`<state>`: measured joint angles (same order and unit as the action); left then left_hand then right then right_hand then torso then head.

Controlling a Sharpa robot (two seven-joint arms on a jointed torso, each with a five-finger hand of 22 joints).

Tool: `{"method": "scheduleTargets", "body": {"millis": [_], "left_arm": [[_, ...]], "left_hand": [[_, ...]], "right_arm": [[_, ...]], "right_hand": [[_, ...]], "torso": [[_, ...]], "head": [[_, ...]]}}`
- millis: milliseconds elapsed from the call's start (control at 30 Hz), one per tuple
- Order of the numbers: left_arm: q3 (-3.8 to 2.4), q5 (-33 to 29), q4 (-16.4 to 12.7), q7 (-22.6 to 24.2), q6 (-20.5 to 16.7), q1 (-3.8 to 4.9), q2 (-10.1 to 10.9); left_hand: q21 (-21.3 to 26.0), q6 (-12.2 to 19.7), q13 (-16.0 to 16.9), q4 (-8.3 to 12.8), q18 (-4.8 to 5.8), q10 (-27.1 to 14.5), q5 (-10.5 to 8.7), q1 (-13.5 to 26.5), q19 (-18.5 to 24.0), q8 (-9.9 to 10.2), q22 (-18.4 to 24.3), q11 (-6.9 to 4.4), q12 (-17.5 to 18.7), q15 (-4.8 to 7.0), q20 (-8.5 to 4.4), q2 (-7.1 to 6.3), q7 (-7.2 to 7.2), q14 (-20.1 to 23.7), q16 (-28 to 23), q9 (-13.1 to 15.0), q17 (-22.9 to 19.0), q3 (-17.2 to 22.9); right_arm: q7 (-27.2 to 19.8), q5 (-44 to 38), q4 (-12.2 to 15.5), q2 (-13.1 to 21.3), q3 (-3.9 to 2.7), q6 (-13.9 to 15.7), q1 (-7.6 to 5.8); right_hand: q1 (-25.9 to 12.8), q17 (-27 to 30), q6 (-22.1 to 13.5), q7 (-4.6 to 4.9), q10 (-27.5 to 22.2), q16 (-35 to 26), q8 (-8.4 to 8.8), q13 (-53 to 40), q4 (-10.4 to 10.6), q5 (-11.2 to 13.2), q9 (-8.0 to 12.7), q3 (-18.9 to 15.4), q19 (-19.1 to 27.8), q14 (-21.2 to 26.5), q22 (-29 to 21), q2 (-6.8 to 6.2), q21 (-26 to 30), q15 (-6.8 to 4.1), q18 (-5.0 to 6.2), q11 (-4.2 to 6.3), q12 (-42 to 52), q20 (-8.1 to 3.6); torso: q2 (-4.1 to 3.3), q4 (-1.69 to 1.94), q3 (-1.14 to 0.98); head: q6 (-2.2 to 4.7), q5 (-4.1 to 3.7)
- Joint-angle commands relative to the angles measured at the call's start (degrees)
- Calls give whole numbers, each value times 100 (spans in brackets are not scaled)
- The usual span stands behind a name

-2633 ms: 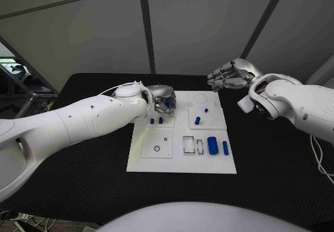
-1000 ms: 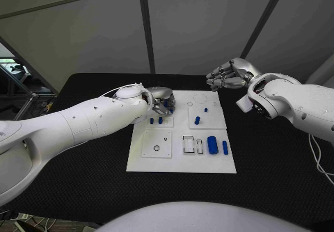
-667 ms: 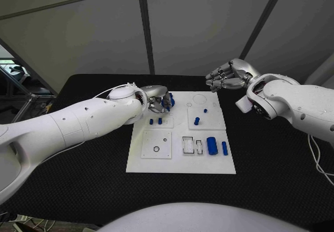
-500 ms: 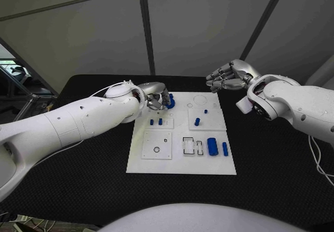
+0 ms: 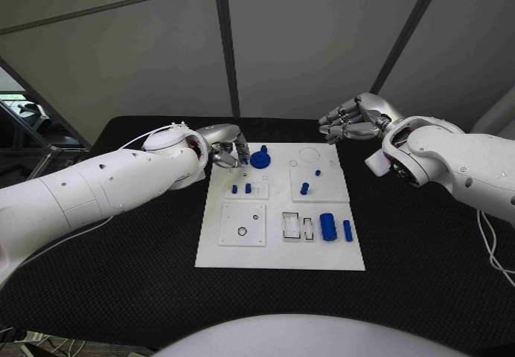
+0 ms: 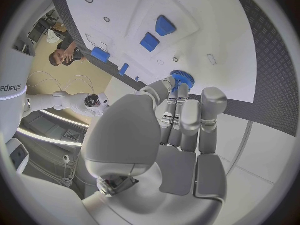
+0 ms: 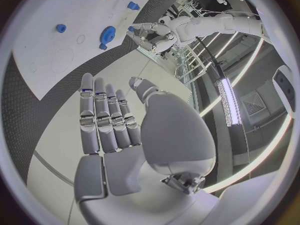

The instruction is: Assemble the parts on the task board

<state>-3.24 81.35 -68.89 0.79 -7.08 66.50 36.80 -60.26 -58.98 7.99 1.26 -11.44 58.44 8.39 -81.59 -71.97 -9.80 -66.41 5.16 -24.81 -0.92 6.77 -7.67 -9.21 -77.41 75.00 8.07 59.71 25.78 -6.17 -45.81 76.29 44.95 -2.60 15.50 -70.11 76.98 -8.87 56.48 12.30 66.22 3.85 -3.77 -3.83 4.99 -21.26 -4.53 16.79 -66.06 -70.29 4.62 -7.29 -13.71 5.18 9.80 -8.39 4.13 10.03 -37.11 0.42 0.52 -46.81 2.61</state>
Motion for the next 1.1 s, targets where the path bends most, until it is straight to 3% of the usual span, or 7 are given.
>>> {"method": "scheduleTargets", "body": {"millis": [33,367,633,1100], "left_arm": [[-6,-64,-55,-98,210,3,38],[-6,-68,-92,-150,389,-42,83],[-6,-79,-100,-148,488,-47,75],[-5,-88,40,-218,641,-48,4]], "left_hand": [[-22,-45,-7,-5,436,54,-34,63,-30,36,-9,0,24,5,-6,15,14,-41,17,-9,-21,21],[-26,-50,-8,-6,436,59,-35,73,-33,39,-13,0,28,4,-5,10,11,-29,2,-9,-55,23],[-24,-54,-8,-5,436,65,-43,87,-33,43,-15,2,34,3,-4,-3,9,-34,8,-11,-46,21],[-4,-54,-9,-8,432,68,-55,105,-22,51,-3,3,43,1,-2,-14,11,-12,-17,-13,-99,19]], "right_arm": [[-61,-12,-1,-4,-5,-14,-9],[-67,-108,-17,-33,-5,-24,-8],[-50,-144,-30,-56,-5,-24,-8],[-39,-162,-33,-66,-5,-13,-8]], "right_hand": [[12,8,-33,-15,-32,-13,-20,4,-11,-22,-1,-14,0,39,-9,53,24,-15,60,13,0,34],[63,11,-29,-18,-32,-7,-24,4,-48,-20,-4,4,-14,35,-13,59,29,-22,64,17,6,28],[82,13,-28,-18,-31,-6,-26,4,-62,-15,-6,12,-19,33,-14,60,30,-24,64,19,9,25],[98,14,-27,-18,-31,-6,-27,4,-72,-13,-6,20,-23,32,-15,67,32,-26,64,19,10,23]], "torso": [[-2,4,4],[-7,-12,3],[-6,-5,0],[-7,-11,-1]], "head": [[-5,15],[11,92],[-30,36],[-46,40]]}}
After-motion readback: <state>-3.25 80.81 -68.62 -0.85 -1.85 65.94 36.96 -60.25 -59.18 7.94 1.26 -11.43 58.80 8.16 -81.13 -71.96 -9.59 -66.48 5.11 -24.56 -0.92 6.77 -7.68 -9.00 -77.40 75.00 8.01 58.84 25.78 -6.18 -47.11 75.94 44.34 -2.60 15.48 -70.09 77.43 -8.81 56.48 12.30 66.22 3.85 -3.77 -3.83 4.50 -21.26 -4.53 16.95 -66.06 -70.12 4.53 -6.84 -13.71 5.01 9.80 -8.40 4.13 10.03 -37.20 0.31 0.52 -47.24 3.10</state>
